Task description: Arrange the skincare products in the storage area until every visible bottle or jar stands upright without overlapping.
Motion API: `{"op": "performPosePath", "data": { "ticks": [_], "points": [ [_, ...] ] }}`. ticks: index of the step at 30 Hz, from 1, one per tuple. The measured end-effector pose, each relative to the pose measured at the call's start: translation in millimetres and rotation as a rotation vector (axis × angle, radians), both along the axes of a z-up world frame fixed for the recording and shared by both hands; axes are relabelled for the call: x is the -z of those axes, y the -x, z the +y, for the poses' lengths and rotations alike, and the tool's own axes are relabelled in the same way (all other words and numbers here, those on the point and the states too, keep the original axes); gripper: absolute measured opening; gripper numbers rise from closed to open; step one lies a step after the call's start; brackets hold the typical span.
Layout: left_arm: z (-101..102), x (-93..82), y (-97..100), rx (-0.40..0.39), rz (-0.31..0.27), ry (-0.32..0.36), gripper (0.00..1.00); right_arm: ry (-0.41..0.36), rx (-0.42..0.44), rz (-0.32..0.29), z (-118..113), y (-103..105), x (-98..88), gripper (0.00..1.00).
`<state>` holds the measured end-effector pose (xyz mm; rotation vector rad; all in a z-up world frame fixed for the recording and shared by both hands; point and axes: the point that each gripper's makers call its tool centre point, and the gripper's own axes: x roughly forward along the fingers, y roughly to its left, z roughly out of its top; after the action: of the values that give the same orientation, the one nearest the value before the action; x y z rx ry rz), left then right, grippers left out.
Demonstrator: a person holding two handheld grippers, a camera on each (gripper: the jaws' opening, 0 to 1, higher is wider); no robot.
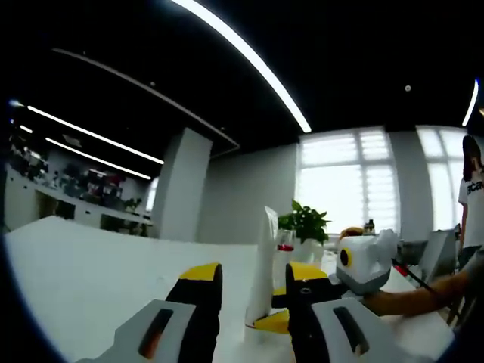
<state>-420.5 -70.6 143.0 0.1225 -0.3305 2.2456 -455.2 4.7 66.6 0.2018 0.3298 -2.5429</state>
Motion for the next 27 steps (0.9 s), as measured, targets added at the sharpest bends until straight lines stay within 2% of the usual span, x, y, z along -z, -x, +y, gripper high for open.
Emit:
{"op": "performPosePath", "data": {
  "ticks": [16,19,22,27],
  "points": [
    [4,8.4,-0.7,-0.014,-0.006,0.050,0.33,0.014,0.143,0.012,43,22,-0.2,0.30],
    [6,9.9,-1.6,-0.014,-0.002,0.067,0.33,0.022,0.133,0.013,45,20,-1.6,0.30],
    [8,11.2,-1.7,-0.016,0.002,0.085,0.34,0.065,0.129,0.043,45,16,-14.3,0.30],
    [10,11.5,-2.8,-0.006,-0.002,0.080,0.34,0.091,0.125,0.031,44,12,-16.0,0.37]
  ]
}}
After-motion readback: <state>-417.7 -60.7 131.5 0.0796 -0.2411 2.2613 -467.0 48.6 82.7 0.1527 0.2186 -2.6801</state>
